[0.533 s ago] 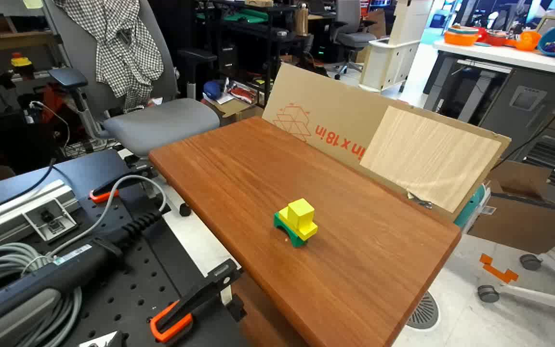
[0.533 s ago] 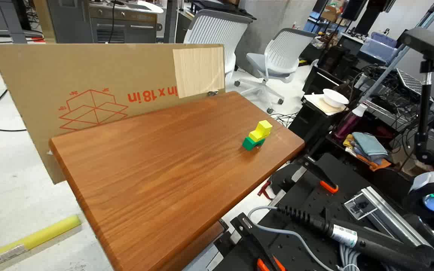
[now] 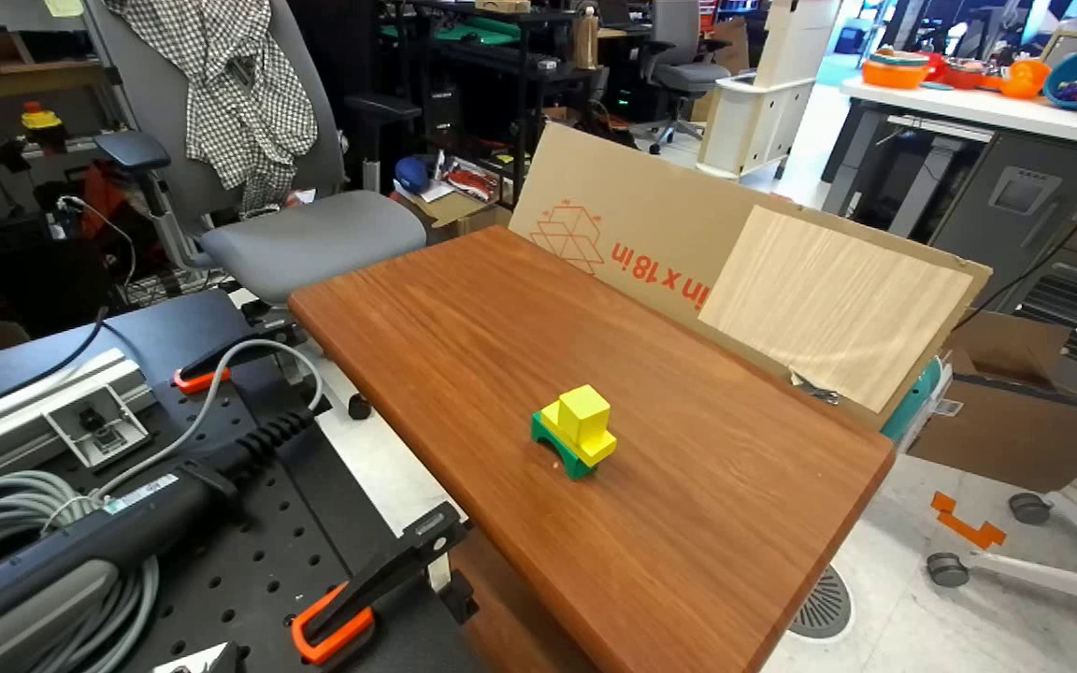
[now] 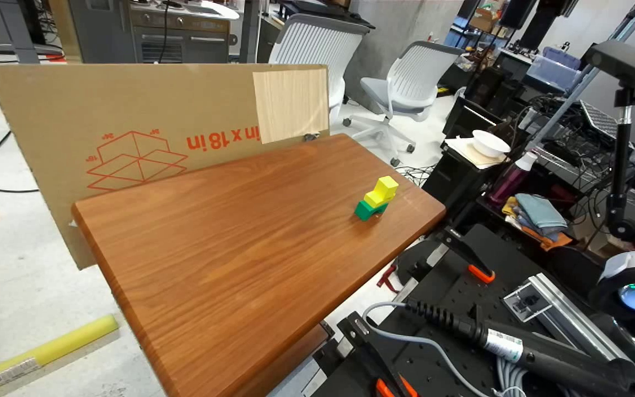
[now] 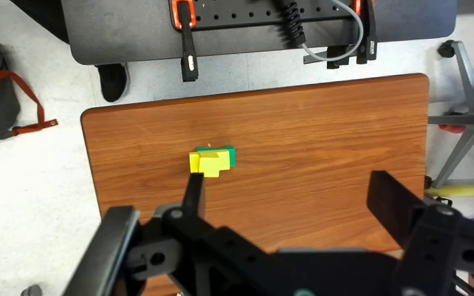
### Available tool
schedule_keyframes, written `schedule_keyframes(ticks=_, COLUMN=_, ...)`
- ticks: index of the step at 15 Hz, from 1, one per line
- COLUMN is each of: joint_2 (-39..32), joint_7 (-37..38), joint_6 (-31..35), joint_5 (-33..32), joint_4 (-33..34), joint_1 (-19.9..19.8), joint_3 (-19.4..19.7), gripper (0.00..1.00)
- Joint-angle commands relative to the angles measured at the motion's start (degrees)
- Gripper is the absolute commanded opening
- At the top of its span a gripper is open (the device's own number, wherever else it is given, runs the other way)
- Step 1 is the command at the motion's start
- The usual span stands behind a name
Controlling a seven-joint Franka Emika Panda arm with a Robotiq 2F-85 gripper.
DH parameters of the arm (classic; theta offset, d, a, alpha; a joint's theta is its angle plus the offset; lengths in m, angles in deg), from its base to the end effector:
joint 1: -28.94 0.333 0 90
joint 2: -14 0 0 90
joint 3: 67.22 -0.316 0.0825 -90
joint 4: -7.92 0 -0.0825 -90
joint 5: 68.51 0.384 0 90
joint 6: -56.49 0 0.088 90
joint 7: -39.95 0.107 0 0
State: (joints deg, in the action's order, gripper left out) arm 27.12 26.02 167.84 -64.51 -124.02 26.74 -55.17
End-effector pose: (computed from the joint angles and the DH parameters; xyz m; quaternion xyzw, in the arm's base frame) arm 0.4453 -0.1103 0.4271 -0.9961 0.0134 0.0526 0.0699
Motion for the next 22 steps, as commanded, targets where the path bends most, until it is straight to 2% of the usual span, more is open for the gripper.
schedule_keyframes(ticks=1, joint_2=-0.1, joint_7=-0.2, joint_6=-0.1, joint_5=0.3, joint_4=0.1, joint_1=-1.3, joint_3=-1.2, gripper=1.00)
schedule_keyframes(ticks=5, joint_2=-0.7, joint_7=-0.5, joint_6=0.1, joint_5=1.8, joint_4=0.4, joint_1=-1.0, joint_3=-1.2, gripper=1.00)
schedule_keyframes(ticks=8, joint_2=-4.3, joint_7=-0.6, joint_6=1.1, joint_5=2.2, joint_4=2.1, joint_1=-0.7, joint_3=-1.8, gripper=1.00)
schedule_keyframes(ticks=11, joint_2=-10.4, joint_7=0.3, joint_6=3.1, joint_5=2.1, joint_4=4.1, joint_1=-0.7, joint_3=-2.7, gripper=1.00)
schedule_keyframes(ticks=13, joint_2=-15.0, joint_7=2.1, joint_6=9.4, joint_5=1.5, joint_4=5.0, joint_1=-0.9, joint_3=-3.5, gripper=1.00)
schedule_keyframes(ticks=16, joint_2=-23.5, joint_7=5.2, joint_6=15.2, joint_5=0.5, joint_4=7.9, joint_1=-1.3, joint_3=-4.4, gripper=1.00)
schedule_keyframes(ticks=19, joint_2=-29.8, joint_7=6.3, joint_6=16.9, joint_5=1.0, joint_4=11.2, joint_1=-2.0, joint_3=-5.0, gripper=1.00)
schedule_keyframes(ticks=22, joint_2=-34.7, joint_7=7.1, joint_6=15.8, joint_5=1.2, joint_4=14.7, joint_1=-3.0, joint_3=-5.3, gripper=1.00)
